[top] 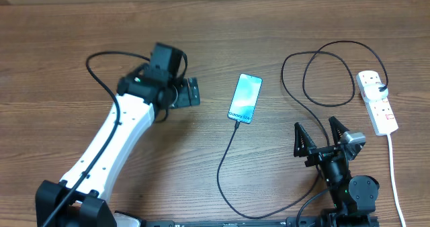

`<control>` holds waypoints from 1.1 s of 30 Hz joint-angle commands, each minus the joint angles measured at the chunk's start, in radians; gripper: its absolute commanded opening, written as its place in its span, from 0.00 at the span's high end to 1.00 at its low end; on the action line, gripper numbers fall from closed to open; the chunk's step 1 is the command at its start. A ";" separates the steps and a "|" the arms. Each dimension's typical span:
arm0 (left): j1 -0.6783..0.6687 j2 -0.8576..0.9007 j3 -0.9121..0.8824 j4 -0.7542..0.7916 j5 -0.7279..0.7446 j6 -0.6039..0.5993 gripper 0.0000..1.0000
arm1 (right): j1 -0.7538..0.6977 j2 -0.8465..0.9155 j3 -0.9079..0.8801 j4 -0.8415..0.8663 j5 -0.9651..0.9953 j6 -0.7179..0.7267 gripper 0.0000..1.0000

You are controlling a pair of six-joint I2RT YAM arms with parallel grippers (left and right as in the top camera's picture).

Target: Plug charger to phone and switch on socket

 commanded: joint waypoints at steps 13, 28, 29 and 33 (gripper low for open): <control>-0.065 -0.030 -0.318 0.365 -0.009 -0.109 0.01 | 0.000 -0.007 -0.010 0.005 -0.002 -0.001 0.00; -0.061 -0.296 -0.335 0.150 -0.180 -0.007 0.00 | 0.000 -0.007 -0.010 0.005 -0.002 -0.001 0.00; -0.061 -0.308 -0.345 0.153 -0.187 0.014 0.01 | 0.000 -0.007 -0.010 0.005 -0.002 -0.001 0.00; -0.055 -0.360 -0.435 0.271 -0.231 0.019 0.00 | 0.000 -0.007 -0.010 0.005 -0.002 -0.001 0.00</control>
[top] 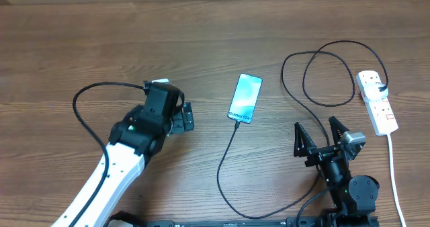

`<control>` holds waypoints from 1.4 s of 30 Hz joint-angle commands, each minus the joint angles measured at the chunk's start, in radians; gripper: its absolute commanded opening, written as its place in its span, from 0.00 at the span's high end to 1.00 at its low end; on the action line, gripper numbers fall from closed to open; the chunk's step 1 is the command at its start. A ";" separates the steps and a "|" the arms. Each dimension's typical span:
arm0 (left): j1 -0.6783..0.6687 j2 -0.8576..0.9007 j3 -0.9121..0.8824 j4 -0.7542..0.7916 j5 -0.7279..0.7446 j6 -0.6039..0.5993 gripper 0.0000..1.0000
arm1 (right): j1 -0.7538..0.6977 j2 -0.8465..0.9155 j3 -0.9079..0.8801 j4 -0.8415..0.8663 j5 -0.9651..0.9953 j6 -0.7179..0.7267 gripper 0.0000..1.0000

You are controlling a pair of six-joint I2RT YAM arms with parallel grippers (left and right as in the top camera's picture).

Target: Plug charger to phone and switch on socket

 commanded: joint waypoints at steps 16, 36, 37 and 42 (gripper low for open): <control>0.083 -0.203 -0.534 0.719 -0.027 0.009 0.01 | 0.000 -0.007 -0.010 0.005 -0.002 -0.001 0.00; 0.267 -0.251 -0.738 0.860 0.114 0.046 0.01 | 0.000 -0.007 -0.010 0.005 -0.002 -0.001 0.00; 0.267 -0.258 -0.759 0.887 0.114 0.046 0.00 | 0.000 -0.007 -0.010 0.005 -0.002 -0.001 0.00; 0.267 -0.304 -0.831 0.967 0.114 0.046 0.00 | 0.000 -0.007 -0.010 0.005 -0.002 -0.001 0.00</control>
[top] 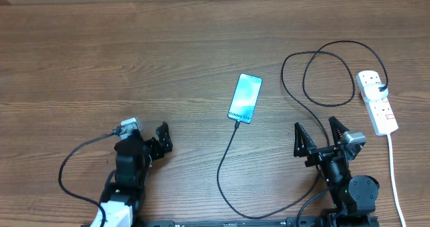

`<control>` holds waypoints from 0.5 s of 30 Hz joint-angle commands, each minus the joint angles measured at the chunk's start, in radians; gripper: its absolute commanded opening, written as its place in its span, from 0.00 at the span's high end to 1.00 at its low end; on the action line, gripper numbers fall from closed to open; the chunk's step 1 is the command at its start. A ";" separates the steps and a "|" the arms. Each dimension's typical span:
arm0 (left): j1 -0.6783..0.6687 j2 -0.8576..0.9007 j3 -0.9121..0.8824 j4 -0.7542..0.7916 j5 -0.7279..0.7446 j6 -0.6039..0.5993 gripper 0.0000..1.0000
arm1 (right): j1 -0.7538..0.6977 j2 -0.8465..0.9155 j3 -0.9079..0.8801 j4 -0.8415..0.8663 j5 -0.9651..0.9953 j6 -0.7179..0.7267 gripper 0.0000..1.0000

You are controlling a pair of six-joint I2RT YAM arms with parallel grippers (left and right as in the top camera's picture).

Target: Plug charger to phone and switch on socket

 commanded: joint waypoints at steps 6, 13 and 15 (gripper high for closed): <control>0.010 -0.099 -0.081 0.037 0.008 0.018 0.00 | 0.000 -0.007 -0.010 0.005 -0.002 -0.001 0.00; 0.010 -0.162 -0.081 -0.039 0.008 0.014 0.00 | 0.000 -0.007 -0.010 0.005 -0.002 -0.001 0.00; 0.010 -0.187 -0.081 -0.071 0.008 0.013 0.00 | 0.000 -0.007 -0.010 0.005 -0.002 -0.001 0.00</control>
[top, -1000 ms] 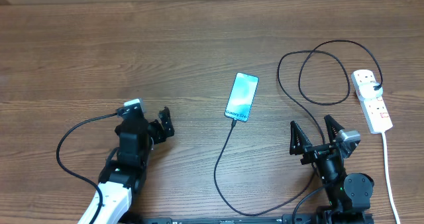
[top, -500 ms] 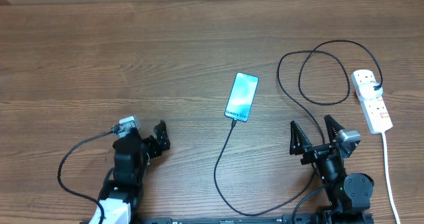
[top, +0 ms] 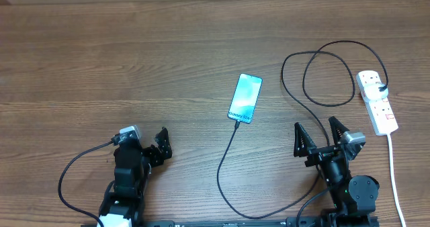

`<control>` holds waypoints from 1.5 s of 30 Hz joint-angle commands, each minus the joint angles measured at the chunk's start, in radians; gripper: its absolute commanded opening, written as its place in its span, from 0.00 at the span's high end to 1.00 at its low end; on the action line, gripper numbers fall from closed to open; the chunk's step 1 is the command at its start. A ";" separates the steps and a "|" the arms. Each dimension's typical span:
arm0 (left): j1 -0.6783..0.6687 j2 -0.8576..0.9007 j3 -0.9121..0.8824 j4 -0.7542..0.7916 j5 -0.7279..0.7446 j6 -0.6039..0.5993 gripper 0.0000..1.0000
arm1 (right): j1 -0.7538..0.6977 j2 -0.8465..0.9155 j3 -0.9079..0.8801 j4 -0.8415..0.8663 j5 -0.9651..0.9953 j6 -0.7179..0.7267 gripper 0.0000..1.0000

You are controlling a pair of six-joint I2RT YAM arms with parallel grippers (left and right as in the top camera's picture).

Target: Plug charger to phone and switch on socket

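Note:
The phone (top: 244, 98) lies face up mid-table with its screen lit. A black charger cable (top: 227, 156) runs into its near end, passes along the table's front edge, and loops back to the white power strip (top: 377, 111) at the far right, where its plug sits in the far socket. My left gripper (top: 157, 148) is low at the front left, well short of the phone, its fingers slightly apart and holding nothing. At the front right, between the cable and the strip, my right gripper (top: 316, 135) stands open and empty.
The cable's loops (top: 319, 72) lie on the wood left of the power strip. The strip's own white lead (top: 394, 173) runs down the right edge toward the front. The left arm's black wire (top: 67, 176) curls beside its base.
My left arm has drawn slightly further back toward its base, its gripper sitting a little lower in the view. The phone, cable, strip and right gripper are unchanged.
My left gripper was first out on the table, left of the phone, which had the cable in it. At each later moment it stood nearer the front left, and it is now folded by its base. The right arm never moved.

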 commanded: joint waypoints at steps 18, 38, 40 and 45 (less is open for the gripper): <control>0.019 -0.396 -0.009 -0.303 -0.005 0.029 0.00 | 0.000 -0.007 -0.010 0.005 -0.002 -0.001 0.00; 0.058 -0.719 -0.008 -0.311 0.062 0.152 0.00 | 0.000 -0.007 -0.010 0.005 -0.002 -0.001 0.00; 0.058 -0.747 -0.008 -0.311 0.062 0.159 0.00 | 0.000 -0.007 -0.010 0.005 -0.002 -0.001 0.00; 0.058 -0.783 -0.008 -0.311 0.064 0.167 0.00 | 0.000 -0.007 -0.010 0.005 -0.002 -0.001 0.00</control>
